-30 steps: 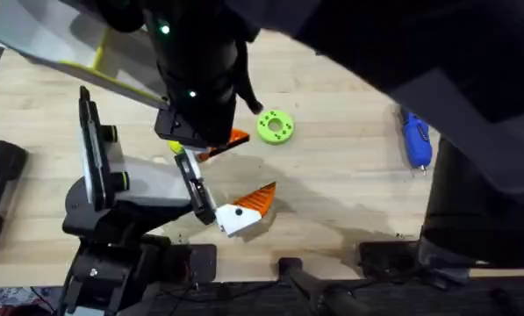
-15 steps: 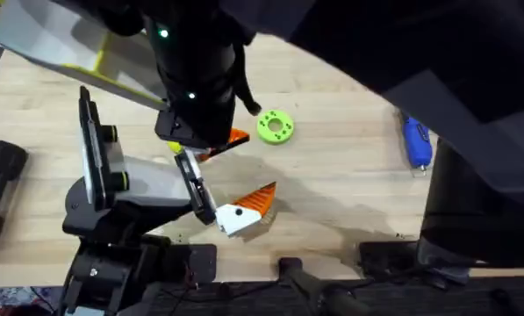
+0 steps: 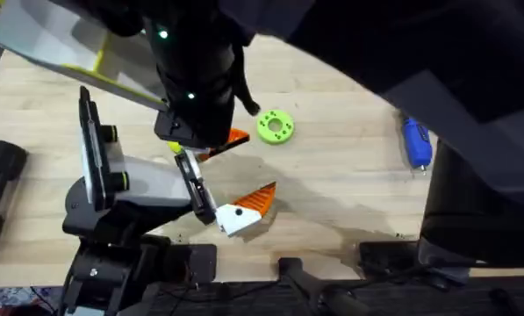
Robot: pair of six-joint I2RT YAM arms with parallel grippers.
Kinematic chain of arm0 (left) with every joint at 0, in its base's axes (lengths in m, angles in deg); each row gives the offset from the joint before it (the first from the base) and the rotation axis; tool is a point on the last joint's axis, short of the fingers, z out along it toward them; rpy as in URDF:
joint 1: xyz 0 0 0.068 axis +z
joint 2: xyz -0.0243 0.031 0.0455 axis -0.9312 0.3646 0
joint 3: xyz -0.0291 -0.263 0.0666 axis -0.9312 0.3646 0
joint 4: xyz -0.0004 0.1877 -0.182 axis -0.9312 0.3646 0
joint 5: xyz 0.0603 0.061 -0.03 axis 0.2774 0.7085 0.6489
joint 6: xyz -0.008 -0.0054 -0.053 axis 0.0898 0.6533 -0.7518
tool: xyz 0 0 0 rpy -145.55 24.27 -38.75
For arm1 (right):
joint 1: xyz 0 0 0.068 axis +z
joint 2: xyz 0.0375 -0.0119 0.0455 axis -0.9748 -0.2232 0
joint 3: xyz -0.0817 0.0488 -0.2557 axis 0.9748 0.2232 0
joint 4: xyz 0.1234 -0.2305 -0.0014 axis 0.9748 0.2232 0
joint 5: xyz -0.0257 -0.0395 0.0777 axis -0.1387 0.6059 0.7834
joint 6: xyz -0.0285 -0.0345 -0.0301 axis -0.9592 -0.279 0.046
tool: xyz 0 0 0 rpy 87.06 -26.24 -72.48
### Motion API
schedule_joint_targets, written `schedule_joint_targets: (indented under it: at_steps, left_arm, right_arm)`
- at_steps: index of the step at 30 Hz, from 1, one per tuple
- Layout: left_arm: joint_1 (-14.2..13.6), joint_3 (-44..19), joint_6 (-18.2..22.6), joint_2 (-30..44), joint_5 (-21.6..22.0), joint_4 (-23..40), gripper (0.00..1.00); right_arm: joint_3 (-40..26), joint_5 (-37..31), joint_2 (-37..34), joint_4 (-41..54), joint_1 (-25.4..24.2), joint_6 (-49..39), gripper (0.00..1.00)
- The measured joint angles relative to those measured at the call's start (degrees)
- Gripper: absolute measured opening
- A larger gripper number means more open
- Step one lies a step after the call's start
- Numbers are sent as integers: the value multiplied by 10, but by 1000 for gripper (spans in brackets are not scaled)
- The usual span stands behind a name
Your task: Pick up the gripper from the table and insert it into the empty holder that is missing its gripper. Then pick up a screw, insert it into the mounting hole, and use the screwdriver to tighten it. Finally, clean up the table by picking up the vegetable and placing it into the bucket.
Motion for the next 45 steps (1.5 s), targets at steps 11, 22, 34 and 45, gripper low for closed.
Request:
schedule_joint_targets:
  at_steps: [11, 22, 34, 45]
  left_arm:
    - [0, 0, 0, 0, 0, 0, 986]
    - [0, 0, 0, 0, 0, 0, 986]
    - [0, 0, 0, 0, 0, 0, 986]
    - [0, 0, 0, 0, 0, 0, 986]
  right_arm:
    - [0, 0, 0, 0, -1, -1, 12]
    - [2, 0, -15, -1, -1, -4, 12]
    - [3, 0, -15, -3, -1, -6, 12]
    - [3, 0, -15, -4, -1, -7, 12]
